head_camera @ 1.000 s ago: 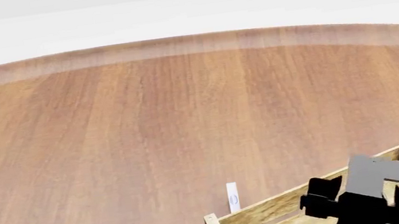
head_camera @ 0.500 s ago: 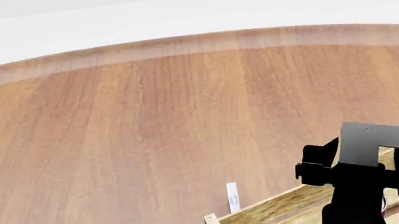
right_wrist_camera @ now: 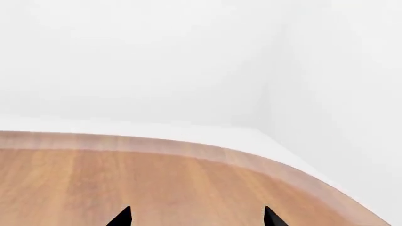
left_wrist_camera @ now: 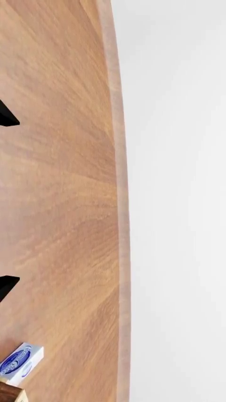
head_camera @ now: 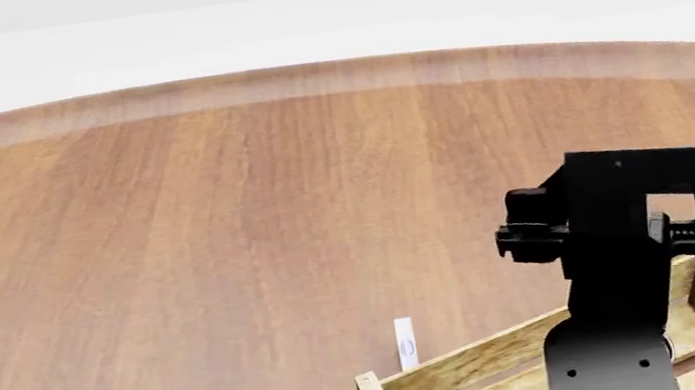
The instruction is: Pick up the tomato sauce, and put it in the wooden tray.
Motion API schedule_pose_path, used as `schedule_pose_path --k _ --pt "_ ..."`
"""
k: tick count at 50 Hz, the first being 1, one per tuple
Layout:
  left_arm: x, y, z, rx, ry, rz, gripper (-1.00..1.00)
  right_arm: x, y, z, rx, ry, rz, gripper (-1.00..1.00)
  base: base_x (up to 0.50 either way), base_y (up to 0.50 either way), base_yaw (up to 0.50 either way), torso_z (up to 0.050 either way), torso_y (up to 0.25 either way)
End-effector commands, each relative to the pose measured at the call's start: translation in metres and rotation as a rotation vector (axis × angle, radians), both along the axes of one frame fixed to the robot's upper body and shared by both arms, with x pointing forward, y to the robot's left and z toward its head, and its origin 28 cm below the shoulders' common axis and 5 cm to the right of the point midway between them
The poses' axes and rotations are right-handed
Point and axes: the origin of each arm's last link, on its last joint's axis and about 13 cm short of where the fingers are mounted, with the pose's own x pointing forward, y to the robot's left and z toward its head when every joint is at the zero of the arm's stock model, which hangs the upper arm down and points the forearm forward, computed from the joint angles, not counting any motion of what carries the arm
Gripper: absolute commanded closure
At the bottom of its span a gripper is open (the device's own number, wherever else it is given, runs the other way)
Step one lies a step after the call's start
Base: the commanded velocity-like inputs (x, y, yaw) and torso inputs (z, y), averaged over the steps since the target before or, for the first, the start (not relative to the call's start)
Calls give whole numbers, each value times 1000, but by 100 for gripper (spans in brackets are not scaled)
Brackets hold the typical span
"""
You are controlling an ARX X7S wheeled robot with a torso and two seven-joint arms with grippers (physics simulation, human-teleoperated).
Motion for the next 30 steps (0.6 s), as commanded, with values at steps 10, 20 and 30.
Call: schedule_pose_path --k 10,20,30 --pt "0 0 0 0 0 1 -100 -29 6 51 -173 -130 39 -100 0 0 0 0 0" --pt "0 0 0 1 0 1 -100 -40 0 63 -258 -107 67 -100 0 0 0 0 0" --pt "1 0 0 1 1 3 -100 -55 -10 78 -324 -90 84 -100 0 0 0 0 0"
